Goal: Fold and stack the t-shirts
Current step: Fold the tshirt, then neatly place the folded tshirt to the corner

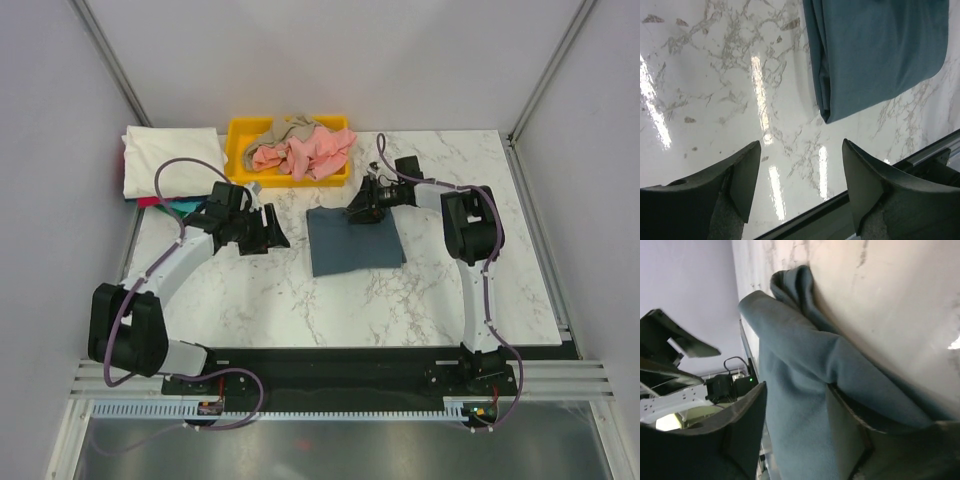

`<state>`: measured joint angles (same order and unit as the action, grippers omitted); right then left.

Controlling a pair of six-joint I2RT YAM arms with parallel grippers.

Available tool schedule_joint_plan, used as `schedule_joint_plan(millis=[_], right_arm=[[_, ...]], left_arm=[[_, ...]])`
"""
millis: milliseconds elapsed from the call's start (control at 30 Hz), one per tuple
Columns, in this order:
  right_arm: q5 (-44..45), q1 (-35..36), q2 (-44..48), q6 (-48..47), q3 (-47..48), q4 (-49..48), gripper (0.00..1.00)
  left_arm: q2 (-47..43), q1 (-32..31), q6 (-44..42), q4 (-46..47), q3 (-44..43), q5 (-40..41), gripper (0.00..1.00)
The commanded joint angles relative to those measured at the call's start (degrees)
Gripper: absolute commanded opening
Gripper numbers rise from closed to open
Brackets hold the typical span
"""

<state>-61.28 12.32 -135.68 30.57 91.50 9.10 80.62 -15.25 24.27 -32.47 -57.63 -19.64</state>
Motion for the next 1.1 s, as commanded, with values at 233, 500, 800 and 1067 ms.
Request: schedule_joint_plan(millis=[233,500,800,1067], right_arm=[[-3.15,2.45,6.88,-17.30,3.33,10.49,0.75],[0.28,5.17,26.94,-18.79,-6.76,10.50,0.79],[6.68,13.86,46.98,-12.91,-29.17,1.98,0.80],[10.29,19.13,53.50,-6.67,-48.68,-11.64,0.80]], left_arm=[[6.71,-0.66,9.30,31.31,6.04,-1.98,0.80],[18.60,-1.54,12.82,45.38,6.30,-1.99,0.77],[29.23,-5.05,16.15,51.54,2.00,2.48,0.68],[34.34,-6.02,16.68,43.11,-5.29,9.19,0.45]])
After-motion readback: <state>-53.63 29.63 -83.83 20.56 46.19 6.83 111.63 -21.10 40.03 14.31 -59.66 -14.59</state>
